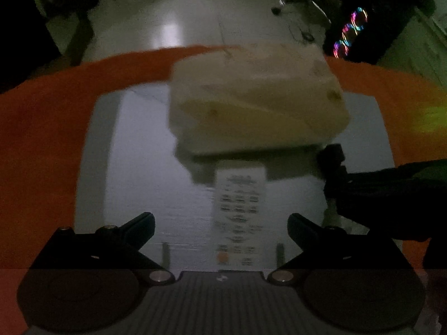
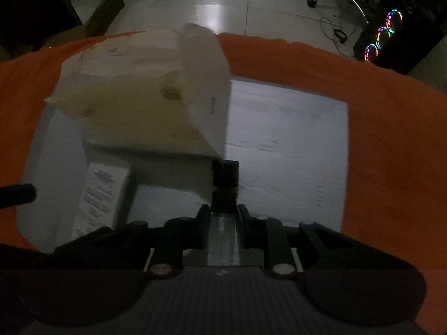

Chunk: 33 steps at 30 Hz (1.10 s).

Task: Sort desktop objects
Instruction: 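Close the left gripper on the white remote while the right gripper grasps the clear vial, then lift the remote with the left gripper while the right gripper lifts the vial toward the box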

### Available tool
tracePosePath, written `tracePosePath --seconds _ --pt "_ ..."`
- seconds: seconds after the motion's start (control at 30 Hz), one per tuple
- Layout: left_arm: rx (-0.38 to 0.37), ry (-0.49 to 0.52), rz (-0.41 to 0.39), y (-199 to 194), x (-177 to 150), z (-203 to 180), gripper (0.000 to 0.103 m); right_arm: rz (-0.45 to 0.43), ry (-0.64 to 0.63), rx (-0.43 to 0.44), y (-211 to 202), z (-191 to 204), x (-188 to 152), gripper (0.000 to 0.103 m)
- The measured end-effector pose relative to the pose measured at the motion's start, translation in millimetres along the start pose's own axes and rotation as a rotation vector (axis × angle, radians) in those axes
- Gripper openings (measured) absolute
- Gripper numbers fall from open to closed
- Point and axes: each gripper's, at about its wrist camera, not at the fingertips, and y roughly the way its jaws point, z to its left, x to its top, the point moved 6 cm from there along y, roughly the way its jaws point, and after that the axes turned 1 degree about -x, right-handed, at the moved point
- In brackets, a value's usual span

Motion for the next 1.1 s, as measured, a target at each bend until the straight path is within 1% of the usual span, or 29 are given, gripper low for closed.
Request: tracePosePath --seconds 0.1,0.17,0.3,0.33,0.37,0.4,0.43,0.47,0.5,0.6,0.7,0.83,0.93,1.1 --pt "0.030 0.037 0.013 6 1 -9 0.103 0.001 0.001 -0.004 -4 -11 -4 0.022" --pt "0.060 0.041 0.018 10 4 -11 0.103 0.000 0.009 -0.007 -6 -17 -5 0.022" --pt "0.043 0.005 0.065 21 8 -10 0.103 -0.002 0.015 0.003 -7 -24 -3 0.022" --pt "0.045 0.007 0.075 24 8 -10 0.101 -0.001 0.016 0.006 -8 -25 -4 0.022" --pt "0.046 0.012 0.093 28 8 -9 0.097 0.000 0.016 0.009 -9 -26 -4 0.022" --pt "0.044 0.010 0.114 33 7 -7 0.087 0.000 0.013 0.015 -7 -28 -3 0.022" --pt "0.041 0.003 0.128 36 6 -5 0.075 0.000 0.009 0.022 -6 -30 -2 0.022" --pt "0.032 -0.002 0.134 39 5 -4 0.072 -0.001 0.009 0.027 -5 -31 -1 0.022" --pt "0.016 -0.002 0.127 39 6 -4 0.065 -0.001 0.009 0.031 -4 -33 -1 0.022" --pt "0.004 0.007 0.080 35 7 -6 0.041 -0.006 -0.001 0.035 -5 -34 -2 0.022" --pt "-0.005 -0.007 0.057 32 4 -3 0.040 -0.011 -0.006 0.037 -7 -33 -4 0.022" --pt "-0.036 -0.074 0.016 22 2 8 0.040 -0.012 0.016 0.051 -10 -34 -5 0.022" --pt "-0.025 -0.070 -0.017 13 1 14 0.040 -0.011 0.028 0.060 -11 -34 -3 0.022" --pt "-0.037 -0.079 -0.053 -8 1 18 0.040 -0.029 0.025 0.059 -19 -28 0 0.022"
